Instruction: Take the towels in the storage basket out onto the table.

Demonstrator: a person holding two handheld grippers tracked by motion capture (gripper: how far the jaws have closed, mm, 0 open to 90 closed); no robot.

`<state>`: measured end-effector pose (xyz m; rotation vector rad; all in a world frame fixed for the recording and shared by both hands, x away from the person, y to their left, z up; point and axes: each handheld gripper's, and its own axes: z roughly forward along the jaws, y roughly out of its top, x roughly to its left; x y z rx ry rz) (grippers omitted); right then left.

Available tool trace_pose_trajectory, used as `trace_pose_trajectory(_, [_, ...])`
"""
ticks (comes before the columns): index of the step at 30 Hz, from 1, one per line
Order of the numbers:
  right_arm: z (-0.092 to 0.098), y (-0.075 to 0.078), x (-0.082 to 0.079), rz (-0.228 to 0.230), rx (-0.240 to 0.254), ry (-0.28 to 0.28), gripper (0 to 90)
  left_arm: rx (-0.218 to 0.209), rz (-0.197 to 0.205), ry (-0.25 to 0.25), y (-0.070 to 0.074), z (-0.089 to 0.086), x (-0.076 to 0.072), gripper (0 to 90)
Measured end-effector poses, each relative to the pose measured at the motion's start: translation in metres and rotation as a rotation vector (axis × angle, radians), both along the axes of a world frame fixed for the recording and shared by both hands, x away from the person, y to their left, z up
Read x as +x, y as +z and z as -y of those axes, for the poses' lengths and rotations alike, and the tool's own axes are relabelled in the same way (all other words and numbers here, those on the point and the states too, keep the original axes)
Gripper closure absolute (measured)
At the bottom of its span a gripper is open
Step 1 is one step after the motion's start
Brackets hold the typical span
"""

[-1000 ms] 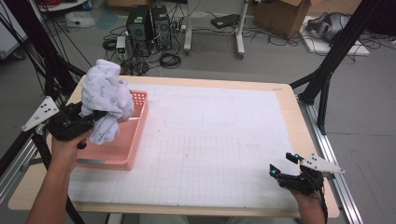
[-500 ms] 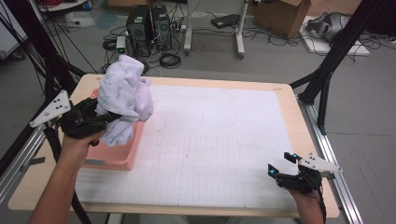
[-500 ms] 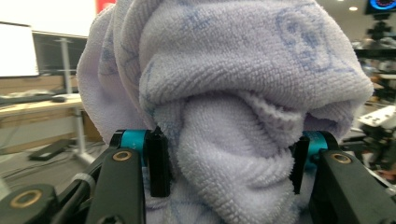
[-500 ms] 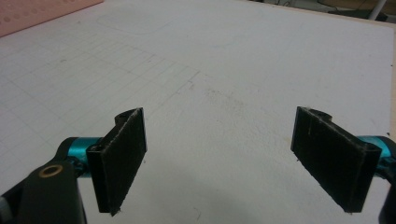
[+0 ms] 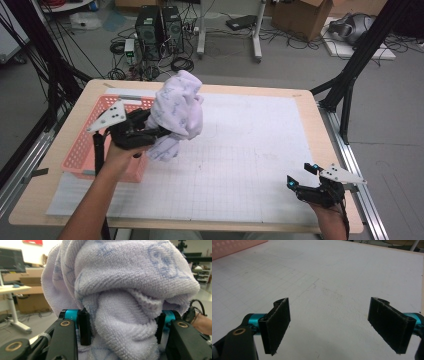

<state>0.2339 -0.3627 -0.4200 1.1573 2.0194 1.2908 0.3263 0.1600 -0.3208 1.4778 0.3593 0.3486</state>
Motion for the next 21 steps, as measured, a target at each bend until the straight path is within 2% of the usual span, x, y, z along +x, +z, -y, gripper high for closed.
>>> trace_pose_trajectory(4, [0.000,0.000,0.000,-0.004,-0.002,0.001,16.9,0.029,-0.024,-0.017,-0.012,0.024,0.006,50.5])
trace_pose_trajectory(7, [0.001,0.000,0.001,-0.006,-0.002,0.000,16.9,0.069,-0.040,-0.017,-0.022,0.044,0.010,50.5])
trace_pose_trajectory(13, [0.002,-0.001,0.002,-0.013,-0.001,0.000,16.9,0.124,-0.100,-0.031,-0.047,0.080,0.019,50.3])
trace_pose_trajectory(17, [0.001,-0.002,0.004,-0.018,-0.001,0.003,16.9,0.175,-0.140,-0.029,-0.062,0.104,0.027,49.9])
trace_pose_trajectory(21, [0.000,-0.003,0.005,-0.021,0.000,0.009,16.9,0.217,-0.183,-0.003,-0.077,0.126,0.037,49.4])
